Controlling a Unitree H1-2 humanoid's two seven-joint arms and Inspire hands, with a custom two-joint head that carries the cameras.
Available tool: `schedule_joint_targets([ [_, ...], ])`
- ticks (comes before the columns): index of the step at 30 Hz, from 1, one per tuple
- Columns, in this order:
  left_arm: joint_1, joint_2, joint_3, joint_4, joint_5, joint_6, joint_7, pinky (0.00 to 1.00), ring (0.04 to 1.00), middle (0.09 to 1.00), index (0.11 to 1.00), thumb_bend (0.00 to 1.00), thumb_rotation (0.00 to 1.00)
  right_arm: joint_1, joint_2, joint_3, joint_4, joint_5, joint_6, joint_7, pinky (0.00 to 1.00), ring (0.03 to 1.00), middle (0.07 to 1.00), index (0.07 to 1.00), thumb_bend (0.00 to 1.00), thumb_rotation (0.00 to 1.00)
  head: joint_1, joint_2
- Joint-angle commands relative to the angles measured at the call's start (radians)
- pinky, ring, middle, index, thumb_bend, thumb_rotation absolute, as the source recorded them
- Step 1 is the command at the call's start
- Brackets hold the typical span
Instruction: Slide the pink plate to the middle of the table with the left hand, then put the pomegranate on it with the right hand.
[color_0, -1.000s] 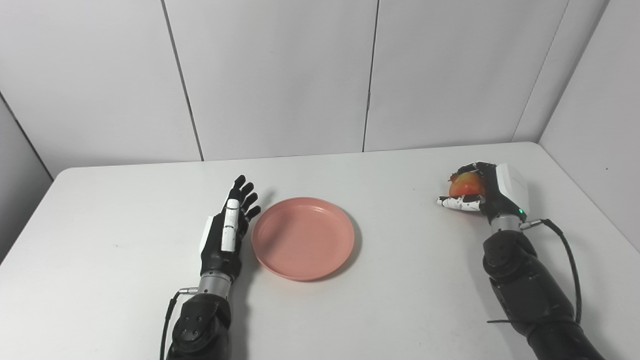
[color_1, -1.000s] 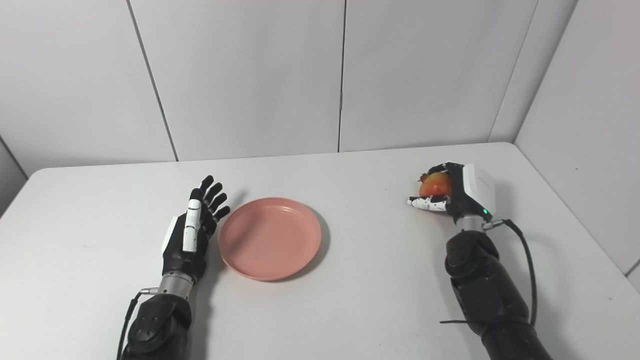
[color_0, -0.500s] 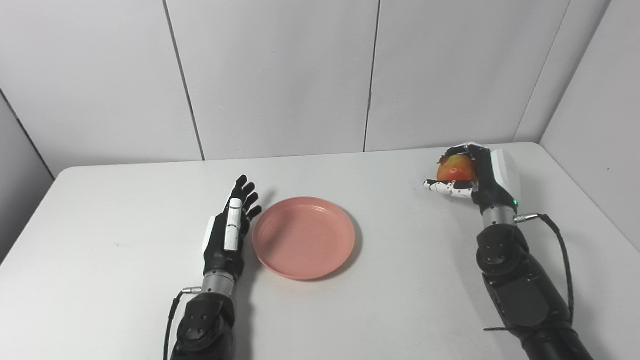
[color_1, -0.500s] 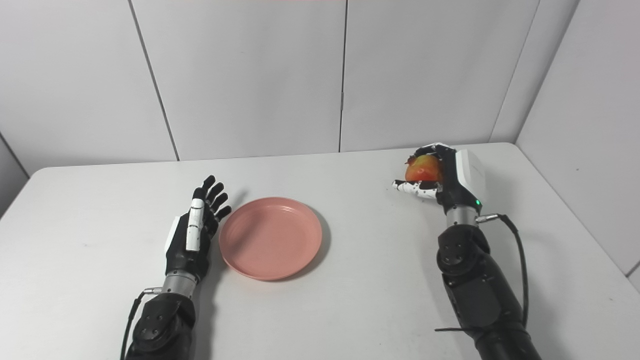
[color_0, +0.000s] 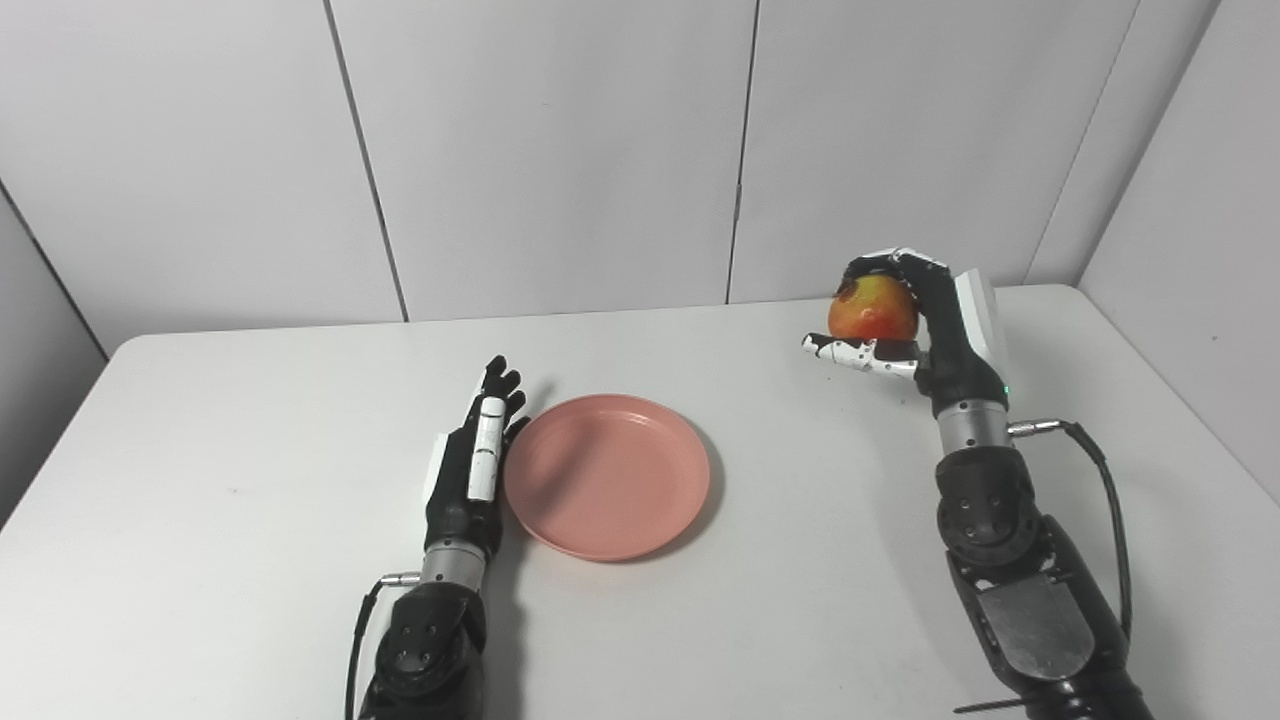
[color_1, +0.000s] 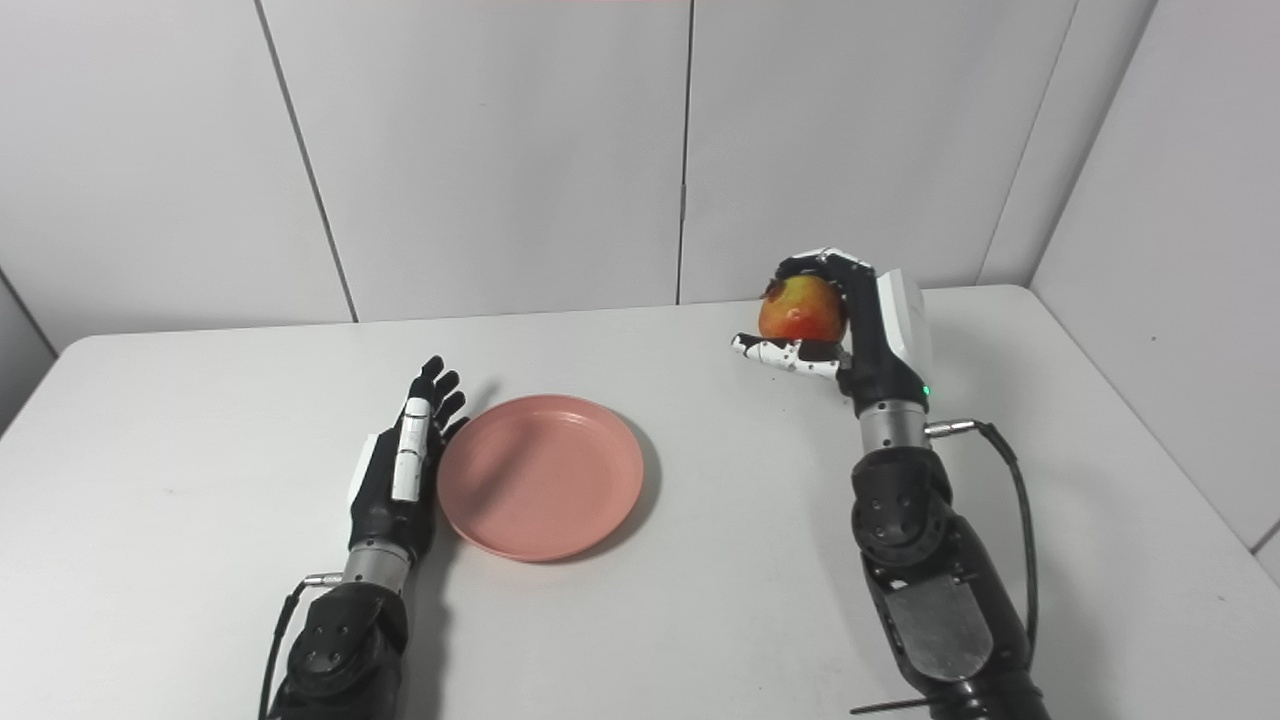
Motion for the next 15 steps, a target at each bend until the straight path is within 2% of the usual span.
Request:
schedule_joint_targets([
  [1, -0.041, -0.009, -0.007, 0.001, 0.004, -0.025, -0.007, 0.91, 0.955, 0.965, 0.957, 0.57, 1.0, -0.026, -0.002, -0.004, -0.056, -0.002, -0.065, 0.004, 0.32, 0.388, 0.475, 0.546, 0.51, 0.0, 0.008, -0.002],
  [5, -0.043, -0.01, -0.013, 0.005, 0.0, -0.027, -0.015, 0.91, 0.956, 0.975, 0.968, 0.56, 1.0, -0.011, 0.009, 0.008, -0.096, -0.015, -0.072, 0.024, 0.33, 0.395, 0.485, 0.537, 0.51, 0.0, 0.021, -0.005],
  [9, -0.042, -0.013, -0.018, 0.001, -0.002, -0.023, -0.02, 0.91, 0.958, 0.979, 0.972, 0.54, 1.0, -0.004, 0.02, 0.021, -0.102, 0.0, -0.118, 0.041, 0.34, 0.398, 0.507, 0.523, 0.51, 0.0, 0.027, -0.003],
  [15, -0.044, -0.016, -0.023, 0.009, 0.008, -0.03, -0.016, 0.91, 0.955, 0.975, 0.965, 0.54, 1.0, 0.008, 0.046, 0.027, -0.126, 0.001, -0.139, 0.06, 0.34, 0.397, 0.494, 0.533, 0.51, 0.0, 0.025, -0.006],
])
